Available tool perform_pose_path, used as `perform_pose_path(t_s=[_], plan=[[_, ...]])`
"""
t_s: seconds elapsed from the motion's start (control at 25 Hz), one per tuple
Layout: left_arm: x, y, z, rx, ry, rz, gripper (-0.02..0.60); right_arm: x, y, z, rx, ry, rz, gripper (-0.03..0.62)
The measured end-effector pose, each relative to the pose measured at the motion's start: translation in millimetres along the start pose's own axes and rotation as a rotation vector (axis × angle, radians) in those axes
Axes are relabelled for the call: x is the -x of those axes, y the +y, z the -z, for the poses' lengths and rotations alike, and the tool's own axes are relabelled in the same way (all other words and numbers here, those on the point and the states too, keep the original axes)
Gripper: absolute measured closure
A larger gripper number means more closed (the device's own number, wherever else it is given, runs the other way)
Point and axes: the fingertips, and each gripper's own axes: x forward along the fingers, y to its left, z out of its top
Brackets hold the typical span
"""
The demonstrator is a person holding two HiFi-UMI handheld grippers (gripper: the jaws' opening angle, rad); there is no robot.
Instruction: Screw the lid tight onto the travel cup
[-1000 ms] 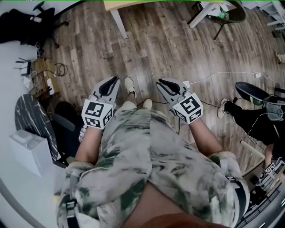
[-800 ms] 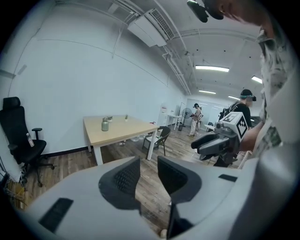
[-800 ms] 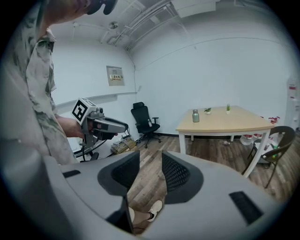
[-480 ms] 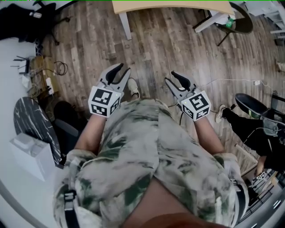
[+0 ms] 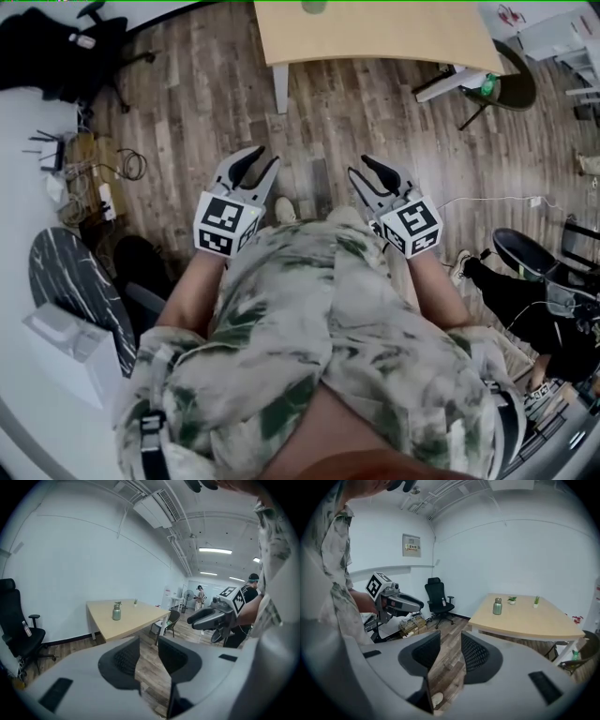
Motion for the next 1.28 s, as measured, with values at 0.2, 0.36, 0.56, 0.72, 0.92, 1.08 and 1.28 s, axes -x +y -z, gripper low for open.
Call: perform_pose_path(t_s=[0.2, 0.36, 0.56, 0.72, 0.92, 1.08, 1.28], plan=[[-14.2, 20.5, -11.7, -0.001, -0.003, 0.005, 0.468, -20.7, -17.9, -19.8, 0.001, -0.015, 0.011, 0.427], [-35.0, 31.9, -23.9, -0.013, -0.003, 0.015, 0.465, -34.2, -39.1, -28.5, -0.002, -0.023, 0.014, 0.419], [-70.9, 52.0, -43.0, -0.021, -0.006, 0.001, 0.46, -57.2, -77.8, -38.5, -0.001, -0.039, -0.003, 0.418], [-114.8, 66.5, -70.0, -0.016, -0.001, -0.01, 0.46, -76.9, -131.0, -51.2, -0.011, -0.041, -0.027, 0.418], [-169.4, 87.4, -103.2, -0.008, 0.007, -0.034, 0.457, -100.4, -190.7, -70.6, 0.005, -0.044, -0.065, 0.419], [-204.3, 98.9, -123.7, 0.001, 0.014, -0.059, 0.457, -116.5, -228.9, -78.8, -0.002, -0.038, -0.1, 0.419], [-240.7, 110.7, -141.2, 0.018, 0.027, -0.101, 0.457, -134.9, -271.4, -86.3, 0.002, -0.032, -0.151, 0.419]])
